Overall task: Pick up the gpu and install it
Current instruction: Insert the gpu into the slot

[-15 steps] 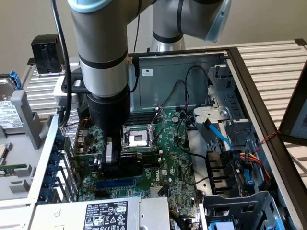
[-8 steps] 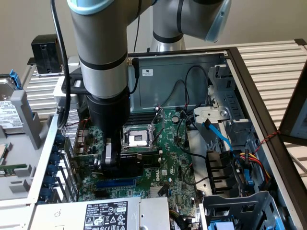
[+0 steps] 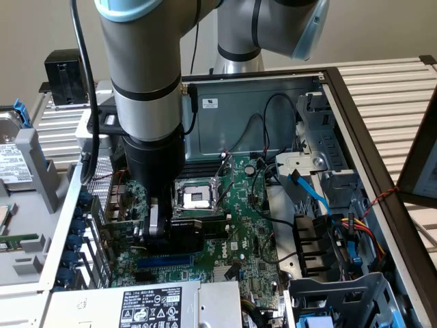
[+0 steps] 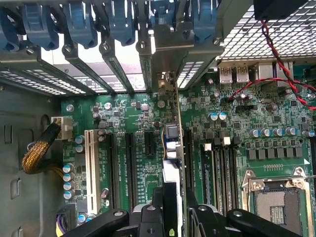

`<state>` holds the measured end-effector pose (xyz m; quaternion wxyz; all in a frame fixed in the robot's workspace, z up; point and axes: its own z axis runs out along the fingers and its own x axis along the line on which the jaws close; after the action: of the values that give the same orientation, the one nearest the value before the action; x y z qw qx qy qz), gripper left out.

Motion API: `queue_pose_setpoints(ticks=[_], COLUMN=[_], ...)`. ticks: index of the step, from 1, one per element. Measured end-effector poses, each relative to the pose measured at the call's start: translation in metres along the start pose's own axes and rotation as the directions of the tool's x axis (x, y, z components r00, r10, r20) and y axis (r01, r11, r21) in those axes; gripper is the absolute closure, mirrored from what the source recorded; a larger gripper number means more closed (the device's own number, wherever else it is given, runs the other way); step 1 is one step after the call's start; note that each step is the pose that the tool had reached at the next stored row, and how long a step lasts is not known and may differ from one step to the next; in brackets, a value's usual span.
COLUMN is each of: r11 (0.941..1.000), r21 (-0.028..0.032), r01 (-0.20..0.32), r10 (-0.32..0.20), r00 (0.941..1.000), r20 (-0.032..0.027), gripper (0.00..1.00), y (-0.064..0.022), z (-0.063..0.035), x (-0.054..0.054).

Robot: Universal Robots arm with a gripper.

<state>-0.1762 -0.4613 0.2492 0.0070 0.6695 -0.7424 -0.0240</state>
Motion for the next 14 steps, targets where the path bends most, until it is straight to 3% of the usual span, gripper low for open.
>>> queue_pose_setpoints(ticks=[6,14], r11=[1.0000,1.0000], r21=[0.0001,0.0008], r01=[-0.001,-0.001], r10=[0.001,0.001], r00=[1.0000,1.0000], r20=[-0.0017,-0.0086], gripper=[0.73,0.73], y=[-0.0001,-0.0001], z=[0.0001,0.0006], x=[0.0000,0.0000])
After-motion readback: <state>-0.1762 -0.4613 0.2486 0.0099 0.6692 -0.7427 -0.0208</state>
